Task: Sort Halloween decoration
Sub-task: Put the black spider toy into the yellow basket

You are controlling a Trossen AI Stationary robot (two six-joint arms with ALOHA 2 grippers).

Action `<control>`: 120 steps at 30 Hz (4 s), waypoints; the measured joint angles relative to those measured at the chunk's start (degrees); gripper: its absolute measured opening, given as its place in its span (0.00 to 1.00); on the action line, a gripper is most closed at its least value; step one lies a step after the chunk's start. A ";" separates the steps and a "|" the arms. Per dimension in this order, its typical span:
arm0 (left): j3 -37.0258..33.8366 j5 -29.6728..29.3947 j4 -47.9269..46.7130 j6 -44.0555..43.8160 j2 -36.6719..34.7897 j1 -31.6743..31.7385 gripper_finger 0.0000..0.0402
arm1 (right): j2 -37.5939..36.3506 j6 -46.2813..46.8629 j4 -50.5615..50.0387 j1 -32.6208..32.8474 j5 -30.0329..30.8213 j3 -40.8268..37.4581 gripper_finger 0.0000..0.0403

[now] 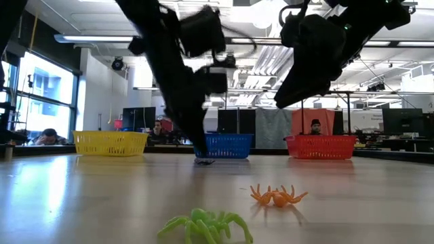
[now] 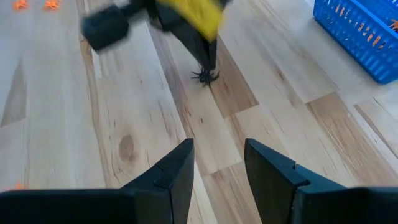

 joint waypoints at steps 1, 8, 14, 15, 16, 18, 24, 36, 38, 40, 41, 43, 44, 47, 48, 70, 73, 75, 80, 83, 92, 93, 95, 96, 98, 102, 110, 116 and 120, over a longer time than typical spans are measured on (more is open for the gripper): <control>0.12 -0.06 -0.05 0.00 -1.22 -0.05 0.00 | 0.00 0.00 -0.11 0.00 0.00 0.00 0.34; 0.33 -0.97 -2.99 0.90 -8.63 -1.11 0.00 | -0.02 0.00 -0.18 -0.02 0.03 0.00 0.34; 0.44 0.22 -4.62 0.92 -8.81 -2.47 0.00 | -0.02 0.01 -0.02 -0.02 0.04 0.00 0.34; 0.44 0.52 -4.50 0.90 -8.24 -2.77 0.00 | -0.02 0.00 -0.01 -0.02 0.04 0.00 0.34; 0.44 0.66 -4.31 0.87 -7.44 -3.02 0.00 | -0.02 0.01 -0.08 -0.02 0.04 0.00 0.34; 0.44 0.64 -3.94 0.91 -5.75 -3.41 0.01 | -0.02 0.23 -0.14 -0.02 0.02 0.00 0.34; 0.44 -2.77 -3.26 2.19 -1.89 -3.69 0.10 | -0.02 0.43 -0.76 -0.02 -0.11 0.00 0.34; 0.50 -5.29 -3.11 5.93 -0.88 -3.69 0.38 | -0.02 0.44 -0.99 -0.13 -0.39 0.00 0.34; 0.52 -5.31 -2.74 6.25 -0.49 -3.69 0.40 | -0.02 0.44 -0.99 -0.13 -0.39 0.00 0.34; 0.55 -5.26 -1.89 6.84 0.18 -3.61 0.42 | -0.02 0.44 -0.97 -0.13 -0.42 0.00 0.34; 0.52 -5.26 -1.97 7.01 0.52 -3.46 0.43 | -0.02 0.44 -0.99 -0.13 -0.42 0.00 0.34; 0.71 -5.22 0.93 7.10 2.07 -3.07 0.43 | -0.02 0.44 -1.03 -0.15 -0.43 0.00 0.34; 0.66 -5.03 0.67 7.02 2.73 -2.74 0.44 | -0.02 0.44 -1.00 -0.14 -0.43 0.00 0.34; 0.94 -4.39 0.33 6.92 4.75 -1.59 0.44 | -0.02 0.46 -1.21 -0.13 -0.46 0.02 0.34; 0.92 -4.17 -0.42 6.84 5.26 -1.20 0.44 | -0.02 0.46 -1.10 -0.13 -0.44 0.02 0.34; 0.95 0.05 -1.09 -0.07 6.02 0.81 0.00 | -0.02 0.11 -1.38 -0.13 -0.44 0.02 0.34; 0.67 0.18 -1.05 -0.07 4.69 0.81 0.00 | -0.02 0.02 -1.38 -0.13 -0.44 0.02 0.34; 0.48 0.18 -1.34 -0.04 3.57 0.83 0.00 | -0.02 0.01 -1.38 -0.13 -0.44 0.02 0.34; 0.07 0.18 -3.68 -0.07 -0.72 0.87 0.00 | 0.00 0.00 -1.38 -0.13 -0.43 0.02 0.34; 0.28 0.01 -4.37 -0.45 -3.61 0.85 0.00 | 0.00 -0.02 -1.37 -0.13 -0.42 0.02 0.34; 0.39 -4.33 -10.63 0.04 -9.88 1.02 0.00 | 0.00 -0.02 -1.43 -0.13 -0.42 0.01 0.34; 0.39 -5.58 -12.42 0.50 -10.76 1.23 0.00 | 0.00 -0.02 -1.45 -0.13 -0.42 0.00 0.34; 0.43 -7.98 -15.31 0.93 -12.79 1.90 0.00 | 0.00 -0.02 -1.48 -0.13 -0.42 0.01 0.34; 0.48 -9.07 -17.08 1.00 -13.64 2.35 0.00 | 0.00 -0.02 -1.51 -0.13 -0.42 0.00 0.34; 0.46 -10.63 -21.01 1.66 -15.61 3.72 0.00 | 0.00 -0.02 -1.59 -0.13 -0.42 0.00 0.34; 0.48 -13.22 -27.54 2.92 -19.96 7.85 0.00 | 0.00 0.00 -1.60 -0.13 -0.41 0.00 0.34; 0.50 -15.72 -35.42 6.24 -27.42 21.18 0.00 | 0.00 0.03 -1.61 -0.13 -0.42 0.00 0.34; 0.55 -12.20 -36.06 9.81 -30.49 32.26 0.00 | 0.00 0.42 -1.62 -0.13 -0.42 0.00 0.34; 0.55 -10.14 -36.07 11.01 -30.56 37.44 0.00 | 0.00 0.43 -1.62 -0.13 -0.42 0.00 0.34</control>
